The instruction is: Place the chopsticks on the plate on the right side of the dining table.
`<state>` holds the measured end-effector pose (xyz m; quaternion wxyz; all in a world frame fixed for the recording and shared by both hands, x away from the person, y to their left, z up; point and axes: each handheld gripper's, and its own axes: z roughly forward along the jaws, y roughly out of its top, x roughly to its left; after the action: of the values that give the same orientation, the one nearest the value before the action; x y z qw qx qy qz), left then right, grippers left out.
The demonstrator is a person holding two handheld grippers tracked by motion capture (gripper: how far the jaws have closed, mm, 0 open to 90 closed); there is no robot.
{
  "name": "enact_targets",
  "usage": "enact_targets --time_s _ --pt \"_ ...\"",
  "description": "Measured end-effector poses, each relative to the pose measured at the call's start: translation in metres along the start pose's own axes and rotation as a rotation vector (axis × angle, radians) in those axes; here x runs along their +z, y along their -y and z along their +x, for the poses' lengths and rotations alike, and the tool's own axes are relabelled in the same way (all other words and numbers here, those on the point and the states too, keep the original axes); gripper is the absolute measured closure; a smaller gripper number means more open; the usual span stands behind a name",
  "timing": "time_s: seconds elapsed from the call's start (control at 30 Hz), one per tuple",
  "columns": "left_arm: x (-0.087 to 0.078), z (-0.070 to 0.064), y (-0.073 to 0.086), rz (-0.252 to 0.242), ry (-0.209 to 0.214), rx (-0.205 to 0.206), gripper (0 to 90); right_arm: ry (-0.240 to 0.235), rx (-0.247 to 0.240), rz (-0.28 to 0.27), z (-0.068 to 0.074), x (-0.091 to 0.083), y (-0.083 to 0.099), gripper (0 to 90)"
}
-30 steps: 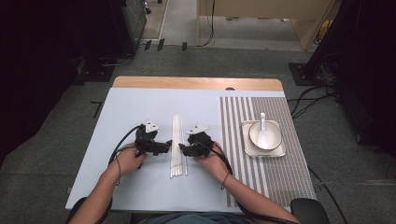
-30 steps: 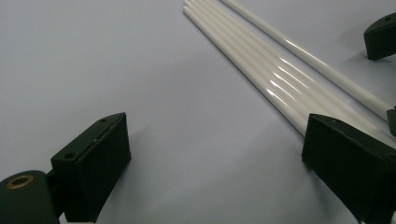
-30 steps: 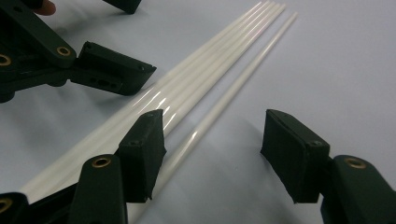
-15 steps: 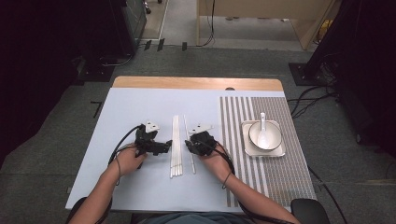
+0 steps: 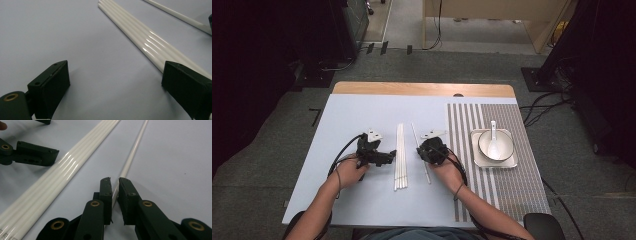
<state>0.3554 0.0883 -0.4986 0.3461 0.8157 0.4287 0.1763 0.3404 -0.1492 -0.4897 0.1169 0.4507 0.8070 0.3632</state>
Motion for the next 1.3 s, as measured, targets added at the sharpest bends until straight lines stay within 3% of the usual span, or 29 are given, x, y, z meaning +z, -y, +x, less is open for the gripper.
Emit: enact_targets --time_s 0.6,0.8,0.93,1.03,1.2,1.3 --pt "0.0 0.0 0.0 0.0 0.001 -0.001 7.9 0.009 0.027 0.011 -0.016 -0.007 0.002 83.9" --pt "0.0 0.0 0.0 0.0 0.001 -0.001 7.8 0.005 0.053 -0.02 -0.025 -0.004 0.002 84.2" --pt "0.0 0.0 0.0 0.0 0.001 -0.001 7.9 0.016 0.038 -0.031 -0.025 -0.003 0.002 83.7" --pt "0.0 0.0 0.0 0.0 0.001 -0.001 7.9 0.017 0.044 -0.037 -0.024 -0.004 0.003 78.9" --pt "0.0 0.0 0.0 0.004 0.001 0.001 7.9 0.021 0.074 -0.045 -0.022 -0.011 0.009 80.1" --pt "0.0 0.0 0.0 0.001 0.001 0.001 7.9 0.028 0.064 -0.04 -0.02 -0.013 0.013 80.1"
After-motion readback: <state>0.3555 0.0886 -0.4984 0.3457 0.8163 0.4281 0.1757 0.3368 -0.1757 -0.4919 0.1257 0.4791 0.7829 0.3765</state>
